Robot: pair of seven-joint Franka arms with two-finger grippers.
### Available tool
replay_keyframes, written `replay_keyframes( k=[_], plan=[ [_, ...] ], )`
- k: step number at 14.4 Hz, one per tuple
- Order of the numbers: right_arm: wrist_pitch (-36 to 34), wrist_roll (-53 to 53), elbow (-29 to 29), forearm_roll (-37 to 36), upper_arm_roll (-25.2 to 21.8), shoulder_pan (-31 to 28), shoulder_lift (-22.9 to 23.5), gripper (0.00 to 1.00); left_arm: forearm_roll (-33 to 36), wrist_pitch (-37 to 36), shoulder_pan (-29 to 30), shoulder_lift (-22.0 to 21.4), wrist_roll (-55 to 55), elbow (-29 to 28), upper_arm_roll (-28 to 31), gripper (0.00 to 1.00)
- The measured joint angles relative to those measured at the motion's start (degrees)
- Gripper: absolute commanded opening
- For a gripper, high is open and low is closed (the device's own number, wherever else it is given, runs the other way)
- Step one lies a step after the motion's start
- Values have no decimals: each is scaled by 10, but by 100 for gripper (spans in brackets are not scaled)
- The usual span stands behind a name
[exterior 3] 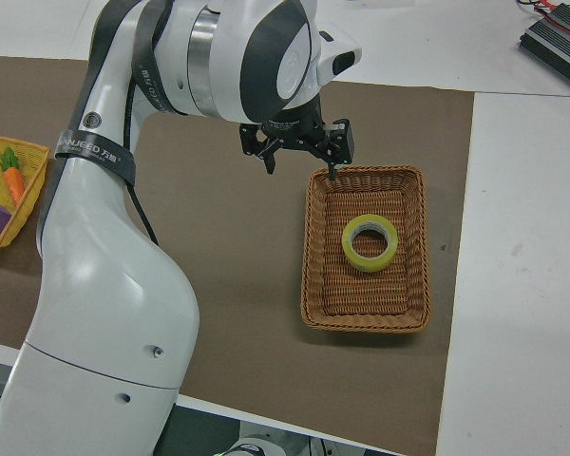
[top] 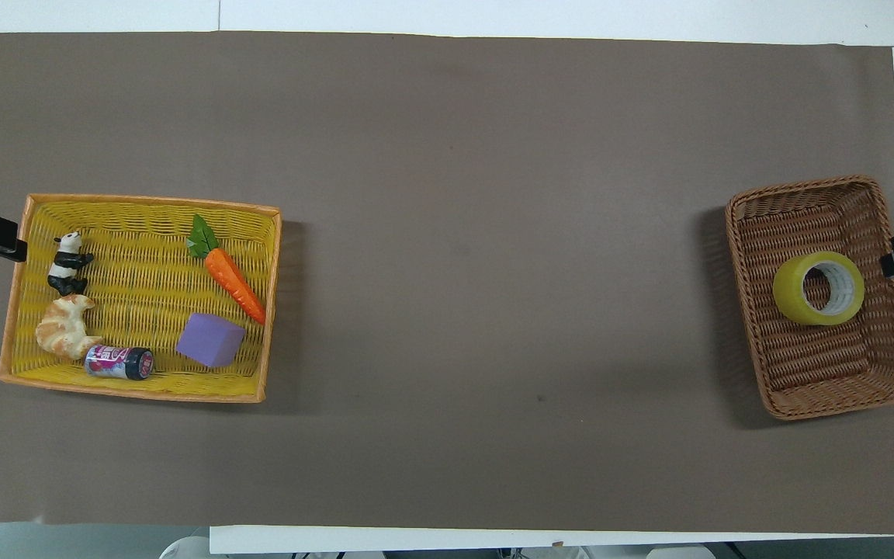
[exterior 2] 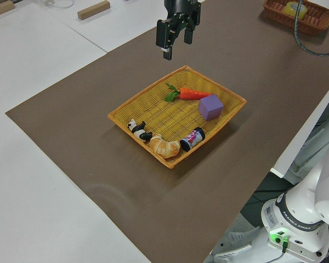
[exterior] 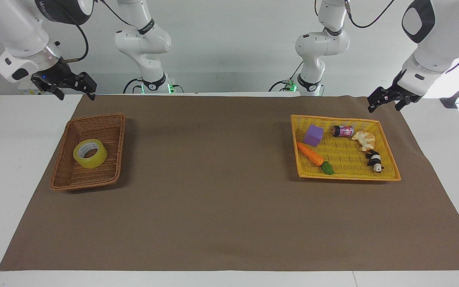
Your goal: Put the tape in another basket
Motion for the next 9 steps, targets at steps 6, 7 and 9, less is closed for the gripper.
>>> replay_keyframes(
  k=[6,7,9],
  plan=[
    [6,15,0,0,-3,4,1,100,0,0,0,0,0,0,0,100],
    [6,15,1,0,-3,4,1,100,0,0,0,0,0,0,0,100],
    [6,15,1,0,-7,4,1,100,0,0,0,0,0,0,0,100]
  ],
)
